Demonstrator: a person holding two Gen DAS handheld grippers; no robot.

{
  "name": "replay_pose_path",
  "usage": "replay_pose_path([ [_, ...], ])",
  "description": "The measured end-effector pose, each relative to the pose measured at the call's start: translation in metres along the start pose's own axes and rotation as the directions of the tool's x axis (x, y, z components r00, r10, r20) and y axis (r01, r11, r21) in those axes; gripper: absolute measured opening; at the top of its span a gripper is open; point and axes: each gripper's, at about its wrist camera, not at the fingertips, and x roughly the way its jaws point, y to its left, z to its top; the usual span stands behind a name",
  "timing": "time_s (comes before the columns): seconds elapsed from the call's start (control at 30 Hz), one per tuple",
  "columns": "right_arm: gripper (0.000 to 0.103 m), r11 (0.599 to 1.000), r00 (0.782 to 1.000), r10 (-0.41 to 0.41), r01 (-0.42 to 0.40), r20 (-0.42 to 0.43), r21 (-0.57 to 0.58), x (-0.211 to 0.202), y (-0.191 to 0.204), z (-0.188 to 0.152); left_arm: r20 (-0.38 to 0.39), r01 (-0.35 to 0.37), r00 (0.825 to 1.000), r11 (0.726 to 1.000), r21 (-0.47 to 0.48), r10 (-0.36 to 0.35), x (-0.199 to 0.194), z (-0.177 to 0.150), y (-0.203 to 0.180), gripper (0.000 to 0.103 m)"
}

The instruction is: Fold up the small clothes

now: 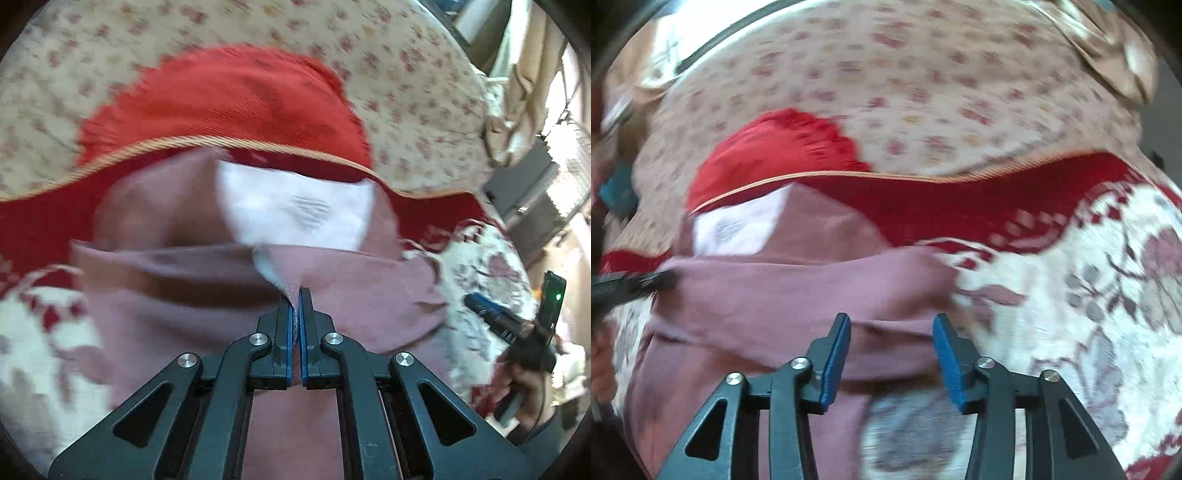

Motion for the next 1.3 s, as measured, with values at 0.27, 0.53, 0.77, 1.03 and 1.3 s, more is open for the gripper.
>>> replay_pose_path([
  [0.27, 0.045, 0.996, 0.998, 0.047, -0.044, -0.034, 0.083, 0.014, -0.035, 0.020, 0.012, -0.150, 0.988, 0.988, -0.046, 0.151, -0.022, -0.013, 0.042, 0.001],
  [0.53, 0.045, 0.979, 0.981, 0.156, -0.138, -0.113, 0.151, 0.058, -0.026, 0.024, 0.067, -0.285, 0.954, 0.954, -0.091, 0.292, -0.035, -0.011, 0.075, 0.002],
  [0.77, 0.045, 0.966, 0.952, 0.253, -0.238, -0.174, 0.102, 0.061, 0.003, 0.022, -0.001, -0.307, 0.950, 0.937, -0.166, 0.311, -0.022, -0.015, 0.102, 0.002],
  [1.03, 0.045, 0.976, 0.963, -0.057, -0.001, -0.263, -0.216, 0.081, 0.040, 0.002, -0.013, -0.329, 0.943, 0.930, -0.166, 0.331, -0.010, -0.006, 0.113, 0.002],
  [1.3, 0.045, 0.985, 0.997, 0.008, -0.020, -0.073, -0.173, 0.040, 0.048, 0.025, -0.036, -0.362, 0.931, 0.912, -0.192, 0.362, -0.004, -0.007, 0.123, 0.002],
])
